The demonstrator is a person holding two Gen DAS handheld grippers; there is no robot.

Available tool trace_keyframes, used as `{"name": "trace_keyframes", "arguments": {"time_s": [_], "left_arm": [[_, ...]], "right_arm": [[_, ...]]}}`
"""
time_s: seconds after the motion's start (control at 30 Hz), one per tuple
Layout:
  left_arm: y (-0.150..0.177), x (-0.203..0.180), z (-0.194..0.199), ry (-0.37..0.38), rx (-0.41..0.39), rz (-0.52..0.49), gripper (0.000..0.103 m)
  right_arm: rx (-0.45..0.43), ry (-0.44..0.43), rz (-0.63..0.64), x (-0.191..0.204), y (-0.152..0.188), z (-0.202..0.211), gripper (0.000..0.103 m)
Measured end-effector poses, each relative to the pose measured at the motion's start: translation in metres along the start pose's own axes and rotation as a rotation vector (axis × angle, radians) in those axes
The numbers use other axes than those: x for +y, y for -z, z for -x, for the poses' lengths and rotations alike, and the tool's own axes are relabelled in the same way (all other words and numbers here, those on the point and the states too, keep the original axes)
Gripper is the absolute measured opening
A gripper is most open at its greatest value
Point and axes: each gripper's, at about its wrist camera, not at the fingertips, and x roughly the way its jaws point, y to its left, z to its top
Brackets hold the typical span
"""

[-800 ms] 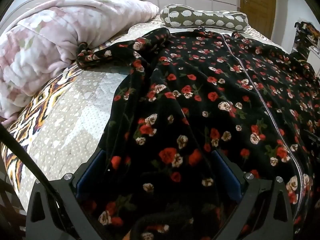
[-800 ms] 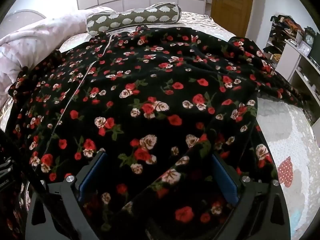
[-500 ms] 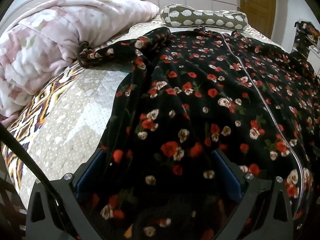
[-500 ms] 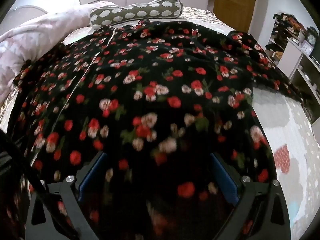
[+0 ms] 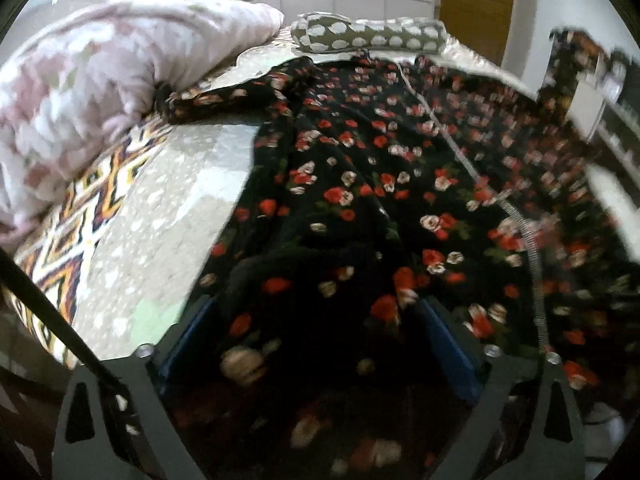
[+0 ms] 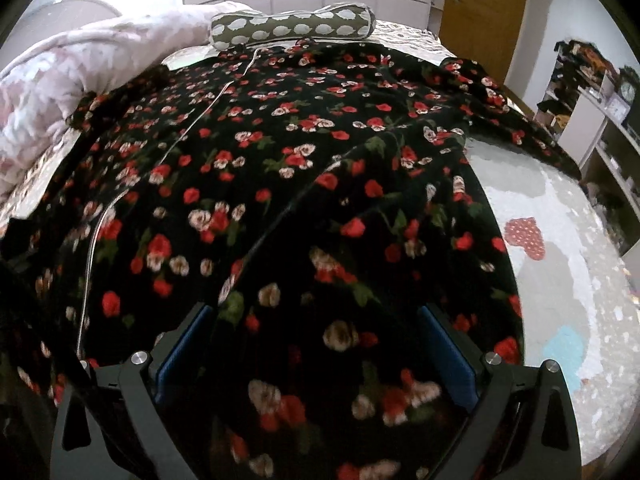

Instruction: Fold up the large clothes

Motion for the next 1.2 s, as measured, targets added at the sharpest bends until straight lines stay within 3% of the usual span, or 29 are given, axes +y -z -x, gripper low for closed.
{"name": "trace_keyframes", "arguments": {"time_s": [0.1,0.3,0.47,0.6,0.7,0.73,0.77,0.8,0.83,0.87,0.9,1.03,1.2], "left_arm": [[-0.014,0.036,0.023,0.022,-0.049,0.082,0.096],[-0.086,0.12,0.015,-0.064,-0.118,0.202,0.096],[-0.156,0.184,-0.053,-0.011,-0.083,0.384,0.096],[-0.192,0.205,-0.108,-0.091,-0.044,0.436,0.096],[-0.214,0.218,-0.147,-0.161,0.001,0.435,0.092],[-0.22,0.223,-0.16,-0.192,0.023,0.436,0.087],[-0.223,0.228,-0.168,-0.204,0.038,0.439,0.07],[-0.226,0.236,-0.176,-0.212,0.064,0.448,0.038],[-0.227,0.245,-0.183,-0.207,0.102,0.475,0.017],[-0.226,0.255,-0.184,-0.182,0.119,0.512,0.006],[-0.224,0.269,-0.174,-0.161,0.081,0.566,0.006],[-0.215,0.312,-0.116,-0.296,-0.061,0.643,0.005],[-0.206,0.343,-0.073,-0.337,-0.101,0.685,0.005]], "right_arm": [[-0.004,-0.033,-0.019,-0.005,0.003,0.005,0.101],[-0.136,-0.105,-0.073,-0.009,-0.009,0.035,0.097],[-0.207,-0.127,-0.1,-0.006,-0.044,0.023,0.097],[-0.148,-0.17,-0.132,-0.004,-0.064,-0.017,0.097],[-0.096,-0.145,-0.13,-0.001,-0.068,-0.037,0.097],[-0.097,-0.13,-0.111,0.001,-0.067,-0.04,0.097],[-0.098,-0.12,-0.097,0.002,-0.066,-0.042,0.097],[-0.095,-0.117,-0.088,0.003,-0.066,-0.042,0.097],[-0.098,-0.11,-0.081,0.001,-0.064,-0.044,0.097],[-0.095,-0.109,-0.081,0.001,-0.064,-0.045,0.097],[-0.094,-0.103,-0.077,0.002,-0.064,-0.046,0.097],[-0.088,-0.086,-0.055,0.006,-0.063,-0.049,0.099],[-0.083,-0.094,-0.057,0.006,-0.064,-0.048,0.099]]}}
